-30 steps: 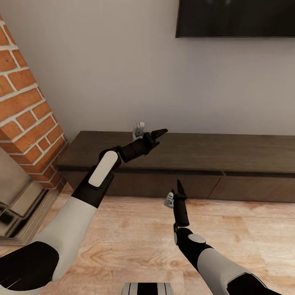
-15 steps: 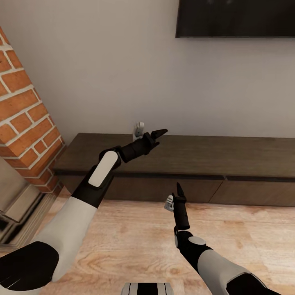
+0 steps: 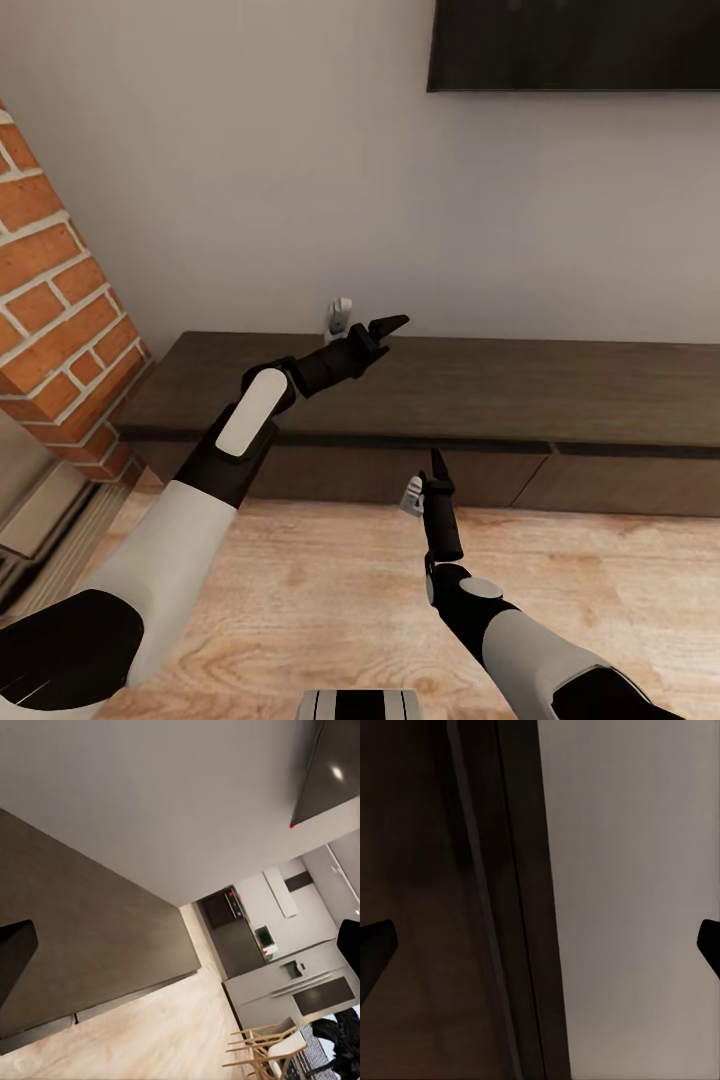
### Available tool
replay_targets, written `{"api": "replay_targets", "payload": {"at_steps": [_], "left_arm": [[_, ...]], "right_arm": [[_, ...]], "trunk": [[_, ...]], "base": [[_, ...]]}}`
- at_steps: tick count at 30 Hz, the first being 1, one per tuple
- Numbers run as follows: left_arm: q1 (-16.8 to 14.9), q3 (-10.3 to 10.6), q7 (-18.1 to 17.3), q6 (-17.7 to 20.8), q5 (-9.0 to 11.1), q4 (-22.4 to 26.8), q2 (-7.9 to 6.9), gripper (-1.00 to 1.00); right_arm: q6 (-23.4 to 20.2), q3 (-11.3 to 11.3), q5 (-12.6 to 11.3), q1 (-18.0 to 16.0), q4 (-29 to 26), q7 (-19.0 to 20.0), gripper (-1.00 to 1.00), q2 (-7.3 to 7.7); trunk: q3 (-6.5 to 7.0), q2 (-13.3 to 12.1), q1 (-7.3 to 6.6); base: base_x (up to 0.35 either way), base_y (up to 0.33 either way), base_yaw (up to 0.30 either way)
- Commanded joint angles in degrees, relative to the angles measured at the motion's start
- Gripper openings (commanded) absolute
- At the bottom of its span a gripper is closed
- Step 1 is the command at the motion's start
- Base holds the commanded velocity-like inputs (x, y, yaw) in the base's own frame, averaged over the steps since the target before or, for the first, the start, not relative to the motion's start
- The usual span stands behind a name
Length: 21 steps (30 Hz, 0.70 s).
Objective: Place each of the two pumpkins and all three candles from the living room inside a cabinet in the living room (use any cabinet), then make sure every cabinet is closed, and position the cauldron so it is next to a table in the living room.
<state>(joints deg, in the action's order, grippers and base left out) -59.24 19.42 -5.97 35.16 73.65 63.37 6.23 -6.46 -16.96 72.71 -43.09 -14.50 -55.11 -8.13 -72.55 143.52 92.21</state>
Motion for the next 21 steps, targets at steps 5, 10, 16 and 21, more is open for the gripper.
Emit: {"api": "replay_targets", "payload": {"at_steps": [5,10,16,21], "left_arm": [[0.0,0.0,0.0,0.0,0.0,0.0,-0.08,1.0],[0.0,0.0,-0.1,0.0,0.0,0.0,-0.01,1.0],[0.0,0.0,-0.1,0.0,0.0,0.0,0.01,1.0],[0.1,0.0,-0.1,-0.1,0.0,0.0,0.0,1.0]], "right_arm": [[-0.3,0.0,0.1,0.0,0.0,0.0,1.0,-0.28],[-0.4,0.0,0.2,0.4,0.0,-0.1,1.0,-0.68],[-0.5,-0.1,0.2,0.5,0.0,-0.2,1.0,-0.81],[-0.5,-0.4,0.2,0.5,0.1,-0.1,1.0,-0.83]], "trunk": [[0.0,0.0,0.0],[0.0,0.0,0.0],[0.0,0.0,0.0],[0.0,0.0,0.0]], "base": [[0.088,-0.02,0.0],[0.006,-0.001,0.0],[0.0,0.0,0.0],[0.0,0.0,0.0]]}}
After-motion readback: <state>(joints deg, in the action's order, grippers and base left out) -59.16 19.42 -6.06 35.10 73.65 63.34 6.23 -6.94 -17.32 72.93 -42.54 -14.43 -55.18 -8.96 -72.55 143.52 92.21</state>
